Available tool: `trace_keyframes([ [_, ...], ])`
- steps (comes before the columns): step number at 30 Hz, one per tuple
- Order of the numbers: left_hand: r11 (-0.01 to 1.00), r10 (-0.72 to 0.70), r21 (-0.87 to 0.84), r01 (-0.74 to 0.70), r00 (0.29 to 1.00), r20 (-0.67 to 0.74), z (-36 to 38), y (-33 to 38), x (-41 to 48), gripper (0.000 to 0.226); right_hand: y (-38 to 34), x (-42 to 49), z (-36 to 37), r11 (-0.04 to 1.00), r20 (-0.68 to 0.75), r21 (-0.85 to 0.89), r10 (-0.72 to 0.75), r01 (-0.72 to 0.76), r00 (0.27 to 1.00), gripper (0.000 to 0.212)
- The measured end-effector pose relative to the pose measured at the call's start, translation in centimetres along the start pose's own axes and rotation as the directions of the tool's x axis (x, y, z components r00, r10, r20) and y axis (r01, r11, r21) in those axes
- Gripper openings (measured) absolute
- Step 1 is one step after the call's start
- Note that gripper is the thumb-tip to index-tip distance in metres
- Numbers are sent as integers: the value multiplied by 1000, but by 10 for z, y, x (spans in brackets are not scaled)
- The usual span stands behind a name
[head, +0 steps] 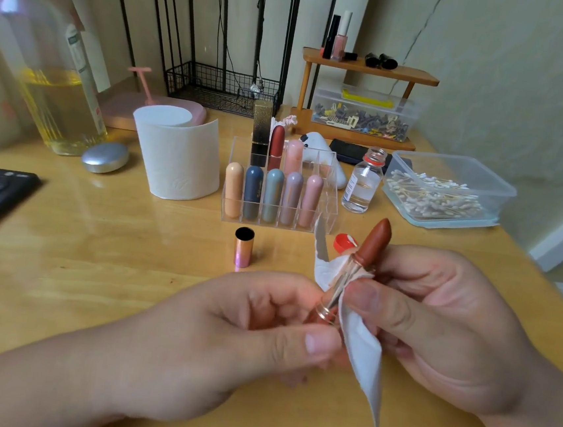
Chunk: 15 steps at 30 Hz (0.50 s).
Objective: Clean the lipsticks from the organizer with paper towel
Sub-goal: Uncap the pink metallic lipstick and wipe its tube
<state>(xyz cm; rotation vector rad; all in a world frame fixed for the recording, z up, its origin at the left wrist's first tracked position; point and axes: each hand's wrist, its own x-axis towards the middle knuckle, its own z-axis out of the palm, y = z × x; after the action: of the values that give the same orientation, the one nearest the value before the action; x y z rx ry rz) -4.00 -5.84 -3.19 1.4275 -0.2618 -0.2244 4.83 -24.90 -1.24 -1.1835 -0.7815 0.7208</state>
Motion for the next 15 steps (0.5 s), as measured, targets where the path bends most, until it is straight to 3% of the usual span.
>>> trace_keyframes([
  [3,1000,1,16,-1,999,39,2,2,1,19,-2,0,1,999,20,33,35,-36,999,19],
  [6,993,70,97,-62,994,-82,2,2,2,10,0,0,-1,998,-17,-51,34,-35,999,26],
  [10,998,38,52,-28,979,-201,6,0,-3,28,3,-2,-2,994,-8,-102,24,-24,1000,23],
  [12,999,3,49,6,986,-169,4,2,-3,27,3,-1,-2,997,11,-70,36,-35,999,21],
  [15,1000,-16,26,16,1000,1,0,6,-2,17,1,0,-5,995,-4,-88,38,-38,999,24],
])
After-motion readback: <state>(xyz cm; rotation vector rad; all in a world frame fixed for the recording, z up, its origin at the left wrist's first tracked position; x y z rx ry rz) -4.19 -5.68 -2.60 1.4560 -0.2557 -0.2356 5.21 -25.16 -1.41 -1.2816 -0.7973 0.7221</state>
